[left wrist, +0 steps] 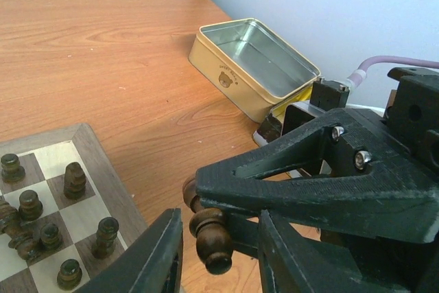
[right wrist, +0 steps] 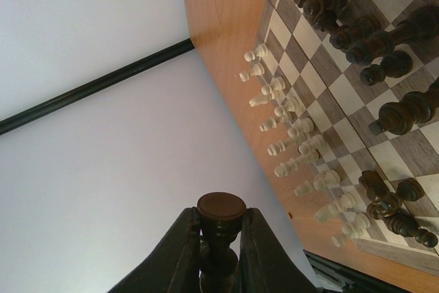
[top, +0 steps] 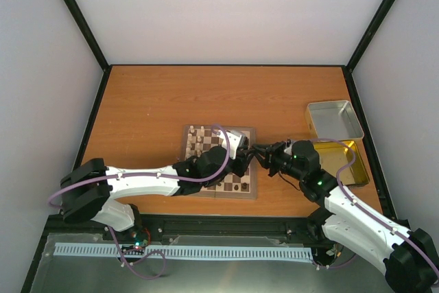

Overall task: Set up the chess pieces on the board
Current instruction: Place the chess piece on the chessboard, then pick up the chess piece from the chessboard.

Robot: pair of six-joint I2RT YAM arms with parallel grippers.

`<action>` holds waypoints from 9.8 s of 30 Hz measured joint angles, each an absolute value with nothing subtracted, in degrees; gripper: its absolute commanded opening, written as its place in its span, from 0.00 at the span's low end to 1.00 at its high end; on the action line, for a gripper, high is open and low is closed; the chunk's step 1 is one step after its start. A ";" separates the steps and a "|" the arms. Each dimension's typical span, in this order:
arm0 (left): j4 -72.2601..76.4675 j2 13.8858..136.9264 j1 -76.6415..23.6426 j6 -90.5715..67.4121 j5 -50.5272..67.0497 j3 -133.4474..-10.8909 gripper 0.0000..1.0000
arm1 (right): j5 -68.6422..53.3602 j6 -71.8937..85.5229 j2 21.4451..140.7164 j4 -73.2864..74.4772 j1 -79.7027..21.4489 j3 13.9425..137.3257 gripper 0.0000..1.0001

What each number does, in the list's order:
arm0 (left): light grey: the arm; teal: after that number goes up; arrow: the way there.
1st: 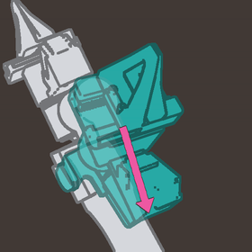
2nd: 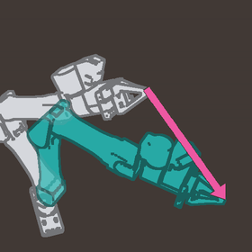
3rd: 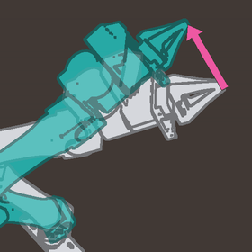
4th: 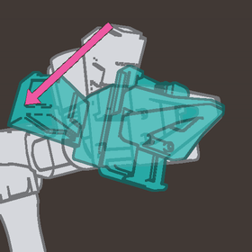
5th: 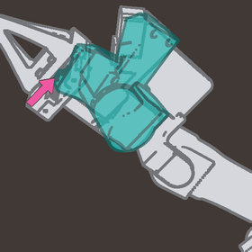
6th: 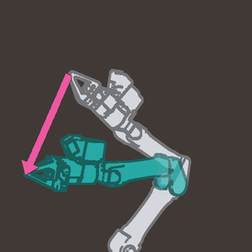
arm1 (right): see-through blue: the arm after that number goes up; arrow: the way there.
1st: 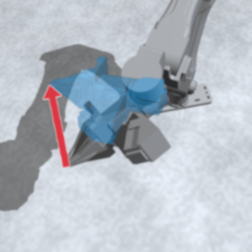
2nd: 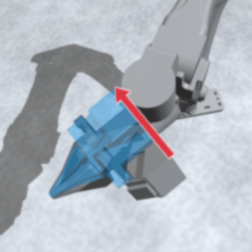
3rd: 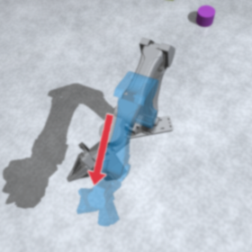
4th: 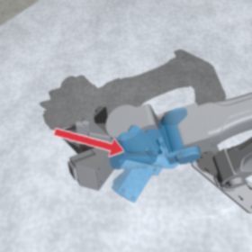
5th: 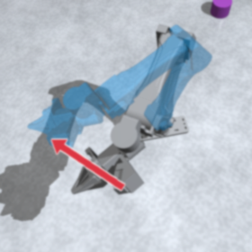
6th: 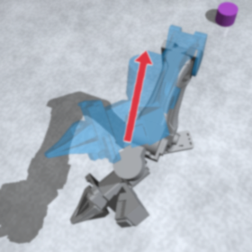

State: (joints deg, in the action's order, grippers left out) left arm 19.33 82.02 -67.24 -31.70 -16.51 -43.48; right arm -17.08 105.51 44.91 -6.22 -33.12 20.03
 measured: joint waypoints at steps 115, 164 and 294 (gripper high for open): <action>-64.51 119.31 -58.76 -26.85 6.39 -104.12 0.50 | 25.80 58.83 32.23 42.19 -30.39 29.95 0.65; -43.53 115.90 -44.14 -35.90 -3.75 -91.66 0.34 | 13.02 50.41 45.12 33.65 -30.13 32.01 0.61; 12.91 56.88 -44.14 -59.13 -3.57 -46.98 0.01 | -20.93 46.76 57.74 -26.37 -43.53 38.04 0.03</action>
